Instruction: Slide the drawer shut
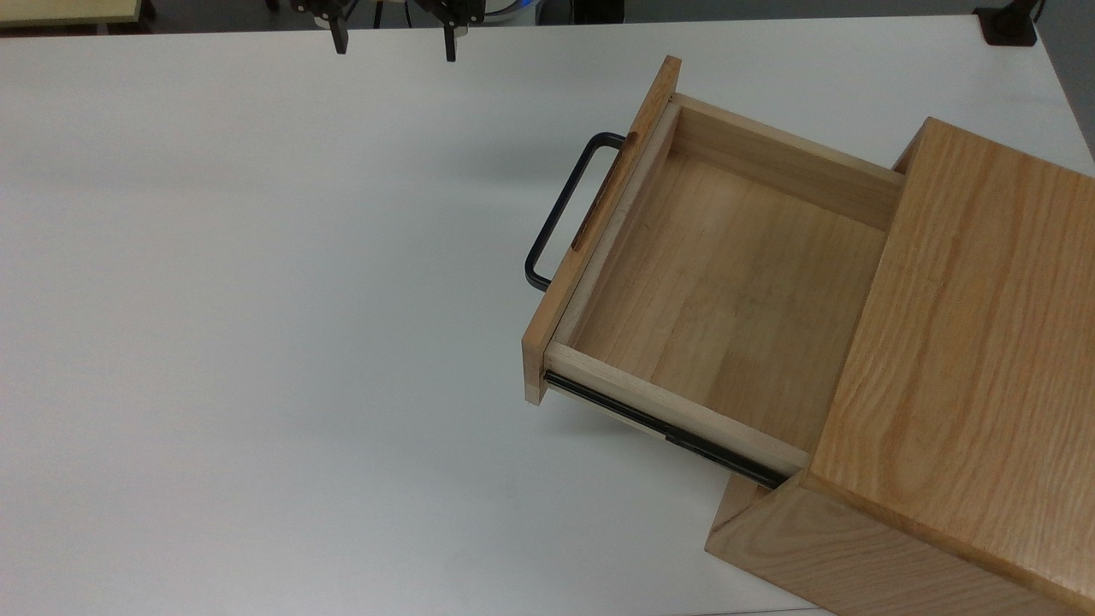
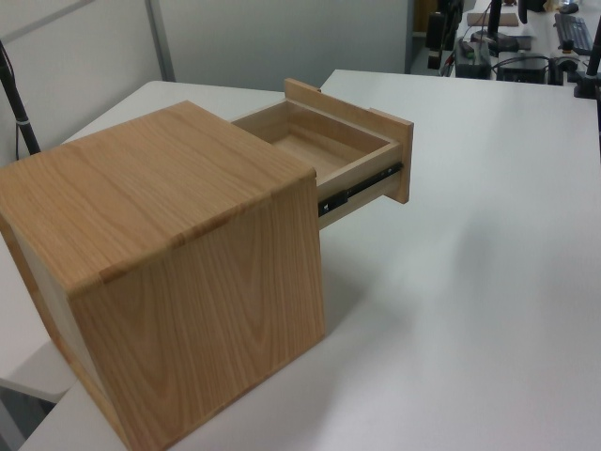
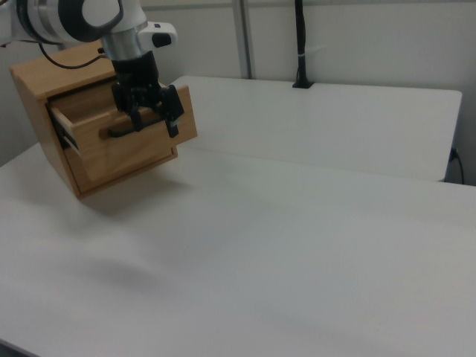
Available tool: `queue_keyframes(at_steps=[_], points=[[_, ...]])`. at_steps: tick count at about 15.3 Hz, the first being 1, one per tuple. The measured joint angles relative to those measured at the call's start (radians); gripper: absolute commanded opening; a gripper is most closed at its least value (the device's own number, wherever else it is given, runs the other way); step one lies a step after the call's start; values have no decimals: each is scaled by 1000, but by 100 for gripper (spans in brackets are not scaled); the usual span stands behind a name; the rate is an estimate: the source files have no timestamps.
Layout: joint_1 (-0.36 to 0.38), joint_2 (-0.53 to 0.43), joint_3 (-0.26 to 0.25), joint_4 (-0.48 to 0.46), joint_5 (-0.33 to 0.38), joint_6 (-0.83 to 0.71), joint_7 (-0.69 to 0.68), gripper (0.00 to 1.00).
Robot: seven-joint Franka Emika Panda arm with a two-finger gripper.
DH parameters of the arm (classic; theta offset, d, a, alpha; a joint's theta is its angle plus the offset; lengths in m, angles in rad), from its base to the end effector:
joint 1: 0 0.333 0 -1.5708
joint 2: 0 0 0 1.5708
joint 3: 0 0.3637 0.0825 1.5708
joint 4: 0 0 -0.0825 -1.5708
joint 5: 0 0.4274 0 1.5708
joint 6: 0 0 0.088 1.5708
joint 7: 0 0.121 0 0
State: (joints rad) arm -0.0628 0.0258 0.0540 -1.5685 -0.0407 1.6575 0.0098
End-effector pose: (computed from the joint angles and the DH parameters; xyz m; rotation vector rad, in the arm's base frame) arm 0.6165 -0.0105 0.6518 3.1007 -0.0255 0.0981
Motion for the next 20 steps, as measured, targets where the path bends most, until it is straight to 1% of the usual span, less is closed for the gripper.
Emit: queue_keyframes(at_steps=[15,16,17,18,19,20], points=[[-1,0,0,-2,7,10,3,100],[-1,0,0,-2,9,10,4,94],[-1,1,0,-2,12,10,5,82],[-1,3,0,-3,14,10,6,64],[-1,7,0,-3,18,11,12,38],[-1,11,0,-4,28,23,38,25]])
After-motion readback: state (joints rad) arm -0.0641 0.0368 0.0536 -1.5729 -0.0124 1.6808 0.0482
